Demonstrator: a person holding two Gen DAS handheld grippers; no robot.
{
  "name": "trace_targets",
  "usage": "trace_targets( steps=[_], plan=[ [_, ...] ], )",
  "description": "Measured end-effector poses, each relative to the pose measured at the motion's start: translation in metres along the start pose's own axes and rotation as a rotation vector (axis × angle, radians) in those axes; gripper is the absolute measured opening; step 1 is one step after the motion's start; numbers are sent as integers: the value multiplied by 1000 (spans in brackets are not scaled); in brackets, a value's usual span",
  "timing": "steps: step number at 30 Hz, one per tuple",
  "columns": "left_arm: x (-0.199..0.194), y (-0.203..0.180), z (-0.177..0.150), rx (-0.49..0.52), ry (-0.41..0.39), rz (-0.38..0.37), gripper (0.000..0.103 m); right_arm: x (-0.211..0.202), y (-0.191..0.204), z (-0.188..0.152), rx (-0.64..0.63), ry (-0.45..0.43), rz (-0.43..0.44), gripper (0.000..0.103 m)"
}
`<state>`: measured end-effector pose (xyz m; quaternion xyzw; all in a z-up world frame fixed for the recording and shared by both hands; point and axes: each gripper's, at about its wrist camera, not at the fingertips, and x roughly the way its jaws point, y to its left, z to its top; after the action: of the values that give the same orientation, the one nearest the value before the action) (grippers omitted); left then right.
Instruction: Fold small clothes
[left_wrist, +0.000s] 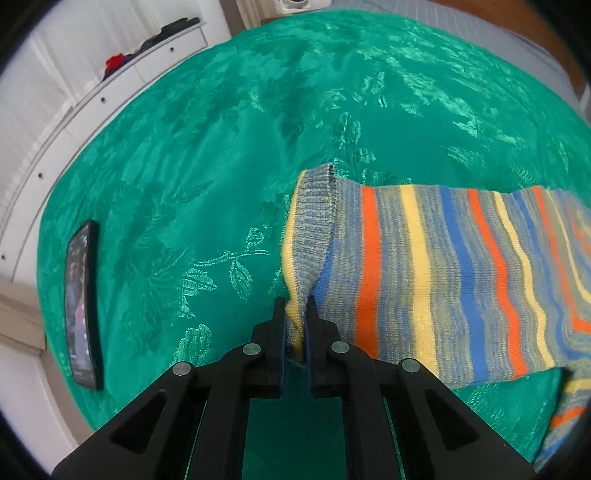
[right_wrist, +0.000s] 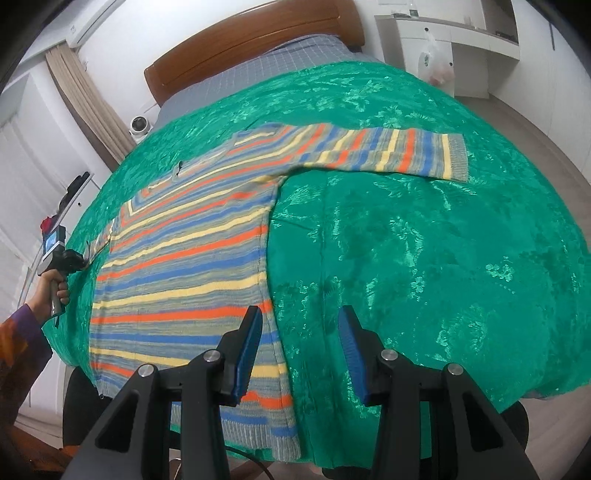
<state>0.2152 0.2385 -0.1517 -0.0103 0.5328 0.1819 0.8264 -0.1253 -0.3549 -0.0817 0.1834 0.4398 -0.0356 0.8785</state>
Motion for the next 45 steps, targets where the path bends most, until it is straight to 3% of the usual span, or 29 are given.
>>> trace_targets(
  steps=[6,11,12,14,15,16,21,27,30,32,35,41,45],
  plan=[
    [8,-14,-6,76,-33,63,6,-3,-7,-3,32,-9,-12,43],
    [5,-6,-8,32,-37,18,14,-8,-8,-9,29,-11,-28,43],
    [2,0,-9,16,-41,1,21,-9,-8,-11,31,-13,-31,44],
    [-5,14,-12,-15,-49,-3,47,-10,-11,-13,43,-15,-37,47],
    [-10,22,-15,-35,-55,-4,65,-9,-12,-14,50,-14,-37,47],
    [-13,23,-17,-45,-59,-9,69,-9,-13,-16,57,-13,-38,47],
    [-42,40,-47,-38,-115,-104,73,-3,-12,-17,66,-25,-59,48],
    [-79,-5,-120,111,-175,-255,91,7,-10,-6,18,-121,-133,55],
    [-74,-25,-159,154,-150,-265,92,19,-16,-1,1,-137,-161,55],
    [-75,-25,-170,136,-185,-244,96,26,-25,1,11,-150,-186,55],
    [-72,-19,-176,84,-191,-271,102,34,-39,2,36,-150,-221,55],
    [-68,-21,-185,83,-255,-259,103,44,-61,-19,100,-151,-237,57],
    [-67,-15,-193,69,-301,-289,103,44,-62,-33,72,-172,-233,60]
  ],
)
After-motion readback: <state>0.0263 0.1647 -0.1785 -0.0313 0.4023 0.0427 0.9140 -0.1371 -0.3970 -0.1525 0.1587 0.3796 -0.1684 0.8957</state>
